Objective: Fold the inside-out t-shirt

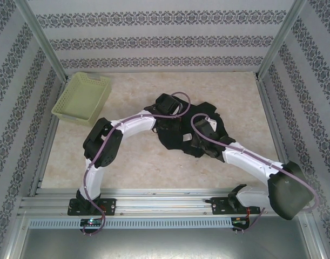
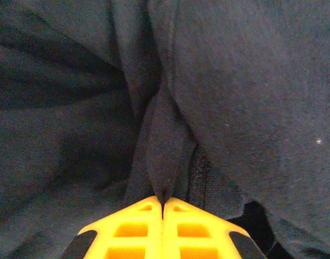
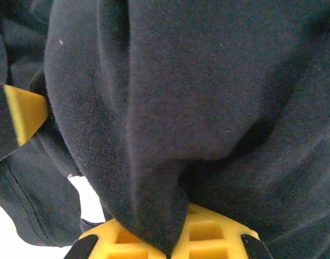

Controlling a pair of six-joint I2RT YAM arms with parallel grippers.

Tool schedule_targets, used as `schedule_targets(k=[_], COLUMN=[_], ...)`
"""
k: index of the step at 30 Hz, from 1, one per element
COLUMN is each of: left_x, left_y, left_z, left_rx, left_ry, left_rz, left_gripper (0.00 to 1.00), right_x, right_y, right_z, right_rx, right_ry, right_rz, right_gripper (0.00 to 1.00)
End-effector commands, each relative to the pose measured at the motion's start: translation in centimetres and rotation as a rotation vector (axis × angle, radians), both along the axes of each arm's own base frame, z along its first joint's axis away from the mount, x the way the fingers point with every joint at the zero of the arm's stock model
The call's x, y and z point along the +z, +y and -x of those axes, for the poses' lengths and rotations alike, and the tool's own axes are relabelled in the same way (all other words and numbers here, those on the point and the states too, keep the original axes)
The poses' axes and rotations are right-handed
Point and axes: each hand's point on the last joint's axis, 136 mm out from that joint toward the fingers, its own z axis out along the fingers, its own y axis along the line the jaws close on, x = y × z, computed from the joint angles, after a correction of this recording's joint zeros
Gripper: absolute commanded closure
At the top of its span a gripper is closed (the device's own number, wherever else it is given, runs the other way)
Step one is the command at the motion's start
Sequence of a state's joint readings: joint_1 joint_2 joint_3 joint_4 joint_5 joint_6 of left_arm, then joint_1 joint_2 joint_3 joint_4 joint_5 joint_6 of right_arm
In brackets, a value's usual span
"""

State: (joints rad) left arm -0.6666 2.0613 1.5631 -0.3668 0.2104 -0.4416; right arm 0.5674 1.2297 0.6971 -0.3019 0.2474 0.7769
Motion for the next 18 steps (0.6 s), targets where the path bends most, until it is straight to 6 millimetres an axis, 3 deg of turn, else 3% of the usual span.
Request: schedule_targets(k=[1, 4, 5, 6, 8, 10, 12, 14, 18], left_x=[9.9, 16.7, 18.1, 19.0, 18.9, 17.2, 14.2, 10.4, 5.0], left_y=[3.9, 7.5, 8.9, 10.2, 13.4, 16.7, 19.9, 22.9, 25.6], left_z=[-1.5, -0.4, 0.0, 0.4, 1.1, 1.4, 1.6, 2.2, 4.0], left_rx=[0.094, 0.167, 0.198, 0.229, 0.31, 0.405, 0.499, 0.57, 0.605], left_ry=[-0.176, -0.353, -0.402, -0.436, -0.465, -0.442, -0.366, -0.266, -0.125], left_rz=[0.055, 0.063, 0.062, 0.062, 0.066, 0.079, 0.076, 0.042, -0.006], left_gripper=[1.0, 1.0, 1.0, 1.0, 1.0, 1.0, 1.0, 1.0, 1.0], right_x=[5.6, 10.5, 11.9, 12.7, 13.5, 12.9, 11.0, 8.7, 5.8], right_y=[-1.7, -2.2, -1.9, -1.4, 0.6, 3.0, 5.4, 7.2, 6.8], right_z=[-1.7, -2.6, -2.8, -2.9, -3.3, -3.6, -3.7, -3.6, -3.1], right_rx=[0.012, 0.051, 0.075, 0.097, 0.148, 0.197, 0.252, 0.302, 0.333], right_ry=[-0.111, -0.202, -0.227, -0.24, -0.26, -0.253, -0.208, -0.124, -0.024], right_rz=[0.029, 0.044, 0.042, 0.03, -0.021, -0.053, -0.057, -0.052, 0.011], right_gripper=[1.0, 1.0, 0.99, 0.97, 0.94, 0.9, 0.84, 0.65, 0.38])
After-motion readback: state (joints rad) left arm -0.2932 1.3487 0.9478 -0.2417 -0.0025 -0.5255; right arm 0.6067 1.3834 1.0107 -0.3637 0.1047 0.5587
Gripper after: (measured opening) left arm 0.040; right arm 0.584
